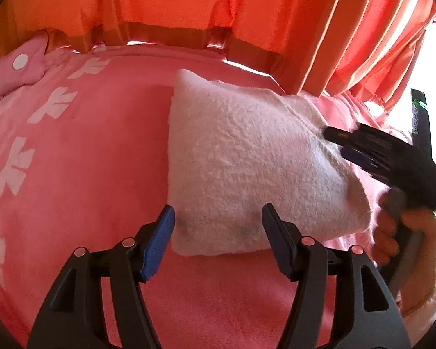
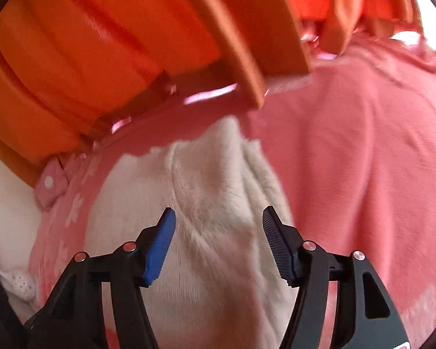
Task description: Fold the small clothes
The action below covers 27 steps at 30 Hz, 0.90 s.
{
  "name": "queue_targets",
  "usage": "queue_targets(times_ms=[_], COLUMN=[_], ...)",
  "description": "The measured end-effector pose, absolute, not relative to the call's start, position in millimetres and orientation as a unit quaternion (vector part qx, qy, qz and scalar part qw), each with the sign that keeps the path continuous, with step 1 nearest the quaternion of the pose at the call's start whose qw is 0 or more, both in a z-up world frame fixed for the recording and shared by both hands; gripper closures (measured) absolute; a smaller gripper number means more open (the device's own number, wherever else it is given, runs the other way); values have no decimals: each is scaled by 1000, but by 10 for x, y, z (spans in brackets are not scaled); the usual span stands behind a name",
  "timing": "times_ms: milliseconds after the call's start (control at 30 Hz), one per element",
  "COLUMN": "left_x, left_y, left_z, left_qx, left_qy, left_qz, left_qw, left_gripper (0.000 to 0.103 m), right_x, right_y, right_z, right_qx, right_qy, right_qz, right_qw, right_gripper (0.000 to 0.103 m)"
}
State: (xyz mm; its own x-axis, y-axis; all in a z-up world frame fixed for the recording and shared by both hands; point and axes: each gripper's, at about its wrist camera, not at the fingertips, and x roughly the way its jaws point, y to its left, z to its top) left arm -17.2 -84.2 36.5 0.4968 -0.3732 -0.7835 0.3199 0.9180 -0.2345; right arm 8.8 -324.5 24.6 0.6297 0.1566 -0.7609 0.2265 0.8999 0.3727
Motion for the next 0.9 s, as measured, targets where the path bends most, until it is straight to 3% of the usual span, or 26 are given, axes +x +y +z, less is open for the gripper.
queue_targets(times_ms=[33,200,300,367,567,667,767,900], left_x=[-181,-179,-168,-179,-187,-196,-239,-422], left_y=[-857,-875,-891,-916,-912,-903,-840,-774], left_z=[358,307,265,252,234,237,272,236], left_qx=[-26,-17,-18,-13,-8,-4,-11,6], left_qy=[461,460,464,463,466,469,469,471], left_qz=[-199,-192,-192,-189,-182,-182,-186,-201], left_qw=[865,867,865,866,866,864,863,859], left_gripper=[43,38,37,36,35,35,35,27], right_x=[122,-83,115,112,-189,-446,-741,-935], right_y=[-3225,-3319,-3385,-3309,-3157,-3229,-3393,-3501], right_z=[231,591,110,92,412,499,397,59], right_qx=[219,238,235,203,185,203,263,350], right_qy=[433,352,450,447,415,400,402,449], right_qz=[-13,-7,-34,-36,-70,-81,-75,-53], right_qw=[874,905,861,870,888,890,874,821], right_gripper=[95,94,94,94,79,47,38,38])
